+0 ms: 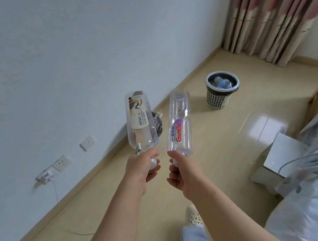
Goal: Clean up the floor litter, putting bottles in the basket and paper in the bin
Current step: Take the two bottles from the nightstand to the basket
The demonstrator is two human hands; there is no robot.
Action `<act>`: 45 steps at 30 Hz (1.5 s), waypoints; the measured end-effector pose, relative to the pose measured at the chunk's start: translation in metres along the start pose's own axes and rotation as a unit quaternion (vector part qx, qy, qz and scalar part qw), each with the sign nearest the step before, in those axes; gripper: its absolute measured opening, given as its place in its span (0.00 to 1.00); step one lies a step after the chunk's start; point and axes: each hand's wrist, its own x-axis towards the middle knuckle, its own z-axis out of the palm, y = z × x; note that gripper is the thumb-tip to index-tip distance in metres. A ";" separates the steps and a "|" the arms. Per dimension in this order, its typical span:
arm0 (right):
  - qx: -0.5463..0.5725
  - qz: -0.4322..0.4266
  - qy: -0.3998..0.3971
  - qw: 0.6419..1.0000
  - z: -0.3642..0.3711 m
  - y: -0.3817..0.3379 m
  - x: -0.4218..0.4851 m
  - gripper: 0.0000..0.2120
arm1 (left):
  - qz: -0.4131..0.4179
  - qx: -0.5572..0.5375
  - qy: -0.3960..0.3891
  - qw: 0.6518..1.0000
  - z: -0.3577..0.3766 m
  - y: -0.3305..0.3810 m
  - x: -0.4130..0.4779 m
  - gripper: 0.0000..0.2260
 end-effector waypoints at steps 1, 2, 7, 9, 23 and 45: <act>0.001 -0.002 0.005 1.000 -0.002 -0.013 0.012 0.07 | 0.006 0.011 -0.004 1.000 0.012 0.010 0.013 0.11; 0.003 -0.006 0.008 1.000 -0.005 -0.032 0.030 0.07 | 0.014 0.021 -0.010 1.000 0.029 0.025 0.030 0.09; 0.019 -0.031 0.021 0.999 -0.030 -0.127 0.102 0.07 | 0.024 0.040 -0.031 0.998 0.109 0.091 0.095 0.06; 0.023 -0.040 0.030 0.998 -0.038 -0.164 0.126 0.07 | 0.021 0.042 -0.046 0.998 0.140 0.116 0.120 0.06; 0.076 -0.035 0.105 0.991 -0.064 -0.349 0.321 0.09 | 0.034 0.086 -0.130 0.987 0.303 0.261 0.312 0.05; 0.089 0.069 0.182 0.977 -0.247 -0.575 0.573 0.08 | -0.088 0.201 -0.165 0.962 0.622 0.366 0.536 0.05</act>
